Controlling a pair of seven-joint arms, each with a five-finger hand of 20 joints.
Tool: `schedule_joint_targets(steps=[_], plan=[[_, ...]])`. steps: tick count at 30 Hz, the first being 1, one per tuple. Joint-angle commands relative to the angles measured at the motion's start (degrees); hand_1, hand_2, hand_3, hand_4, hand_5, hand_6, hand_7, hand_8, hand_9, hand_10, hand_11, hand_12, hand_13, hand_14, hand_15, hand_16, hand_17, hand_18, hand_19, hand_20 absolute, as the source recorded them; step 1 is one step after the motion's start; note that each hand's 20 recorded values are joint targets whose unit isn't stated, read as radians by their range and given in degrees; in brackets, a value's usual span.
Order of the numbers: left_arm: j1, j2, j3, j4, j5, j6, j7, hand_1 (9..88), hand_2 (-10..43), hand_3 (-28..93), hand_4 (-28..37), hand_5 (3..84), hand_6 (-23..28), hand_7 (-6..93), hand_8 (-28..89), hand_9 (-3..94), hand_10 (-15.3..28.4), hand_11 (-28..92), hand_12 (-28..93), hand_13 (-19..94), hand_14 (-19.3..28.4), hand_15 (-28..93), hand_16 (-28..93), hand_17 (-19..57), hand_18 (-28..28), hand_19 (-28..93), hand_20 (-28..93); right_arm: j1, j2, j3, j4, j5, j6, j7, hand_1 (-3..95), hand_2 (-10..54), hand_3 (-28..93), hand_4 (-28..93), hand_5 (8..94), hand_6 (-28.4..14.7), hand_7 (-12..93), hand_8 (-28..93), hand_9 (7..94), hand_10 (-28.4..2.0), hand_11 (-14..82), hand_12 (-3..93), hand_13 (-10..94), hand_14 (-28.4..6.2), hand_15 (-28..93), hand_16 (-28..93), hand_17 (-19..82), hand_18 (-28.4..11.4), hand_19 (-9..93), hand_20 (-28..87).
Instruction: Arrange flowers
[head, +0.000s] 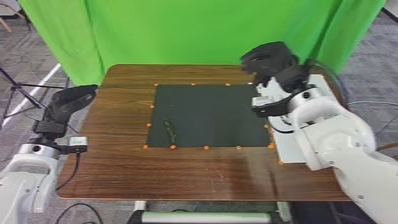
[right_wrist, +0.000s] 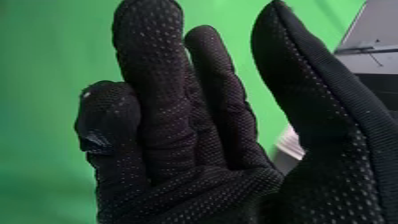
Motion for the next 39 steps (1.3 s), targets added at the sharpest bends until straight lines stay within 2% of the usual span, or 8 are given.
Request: schedule_joint_targets(steps=[1, 6, 10, 12, 16, 19, 26, 39], plan=[[1.54, -1.33, -1.05, -0.13, -0.15, -0.95, -0.35, 27.8, -3.1, 63, -22.3, 45.4, 5.3, 13.7, -8, 44.5, 15.3, 19, 8, 35, 16.9, 13, -2, 4.5, 11.4, 12, 13, -26.72, 8.52, 23.97, 0.55, -12.31, 0.48, 5.16, 41.1, -9.5, 62, -3, 58.6, -2.9, 21, -5, 65.9, -17.4, 13.9, 24.7, 83, -7.0, 38, 32, 59, -11.2, 82, 34], [3.16, -2.17, -2.05, -0.89, -0.8, -0.07, -0.04, 28.1, -3.2, 63, -22.2, 45.4, 5.3, 13.8, -8, 44.5, 15.2, 19, 8, 35, 17.0, 13, -2, 4.5, 11.6, 12, 13, -34.77, 8.75, 29.01, 2.39, -20.45, 0.39, 8.29, 41.2, -9.5, 61, -4, 60.5, -2.0, 17, -5, 68.1, -17.5, 14.2, 24.6, 83, -7.2, 39, 32, 60, -10.8, 82, 33], [4.06, -2.71, -1.25, -2.37, -4.94, 3.54, -0.34, 28.6, -2.7, 62, -22.2, 45.4, 5.3, 13.8, -8, 44.7, 15.3, 19, 8, 35, 17.1, 13, -2, 4.8, 11.6, 13, 13, -36.24, 8.88, 28.28, 5.35, -24.45, -1.23, 10.28, 42.6, -9.5, 60, -5, 63.8, -0.9, 15, -5, 73.3, -16.8, 17.3, 24.8, 85, -7.0, 41, 32, 61, -10.5, 83, 33], [4.1, -2.87, -0.34, -3.07, -6.9, 5.97, -0.84, 29.1, 0.0, 61, -22.6, 46.0, 5.4, 13.9, -8, 45.2, 15.6, 19, 8, 35, 17.3, 14, -2, 5.0, 11.7, 14, 13, -36.33, 8.66, 27.58, 6.85, -25.26, -2.57, 11.23, 43.7, -9.5, 60, -6, 65.4, -0.4, 16, -5, 75.3, -16.1, 19.3, 25.3, 86, -6.4, 41, 32, 61, -10.2, 83, 33], [3.65, -3.32, 0.32, -3.22, -7.71, 6.54, -1.06, 29.5, 4.3, 61, -23.8, 47.5, 5.8, 14.3, -8, 46.6, 16.0, 20, 8, 36, 17.7, 15, -3, 5.5, 11.7, 16, 13, -36.6, 8.1, 26.54, 9.42, -25.7, -3.88, 12.87, 45.8, -9.5, 59, -8, 66.9, -0.2, 16, 2, 76.4, -15.6, 21.0, 25.7, 87, -5.9, 41, 33, 61, -10.0, 83, 34], [3.54, -3.61, 0.71, -3.52, -9.11, 7.42, -0.98, 29.8, 14.3, 61, -26.6, 50.0, 5.7, 15.8, -8, 49.4, 16.2, 22, 8, 38, 18.4, 17, -4, 6.8, 12.3, 20, 14, -37.23, 7.94, 26.5, 11.1, -25.83, -4.14, 13.49, 46.2, -9.5, 59, -9, 67.0, -0.2, 16, 4, 76.5, -15.3, 21.3, 25.7, 87, -5.8, 41, 33, 61, -10.0, 83, 34], [4.41, -4.05, 0.42, -3.81, -10.11, 8.48, -1.16, 30.0, 14.8, 61, -26.4, 50.7, 5.9, 16.0, -8, 50.8, 16.5, 23, 8, 39, 18.6, 19, -5, 7.3, 12.5, 21, 13, -39.03, 7.0, 26.71, 12.31, -26.04, -5.16, 14.29, 45.5, -9.5, 59, -8, 67.0, -0.3, 15, 4, 76.6, -15.4, 21.6, 25.8, 87, -5.7, 41, 33, 61, -9.9, 83, 34], [4.32, -4.48, 0.53, -3.87, -8.56, 6.94, -1.85, 30.5, 12.8, 62, -25.6, 51.0, 6.1, 15.9, -8, 51.2, 16.5, 23, 8, 39, 18.7, 19, -5, 7.2, 12.6, 22, 13, -38.48, 6.24, 22.27, 14.26, -28.5, -3.29, 15.67, 48.8, -9.5, 57, -10, 68.1, -1.5, 17, 13, 81.3, -13.3, 26.2, 29.7, 90, -4.4, 40, 33, 63, -8.8, 83, 35]])
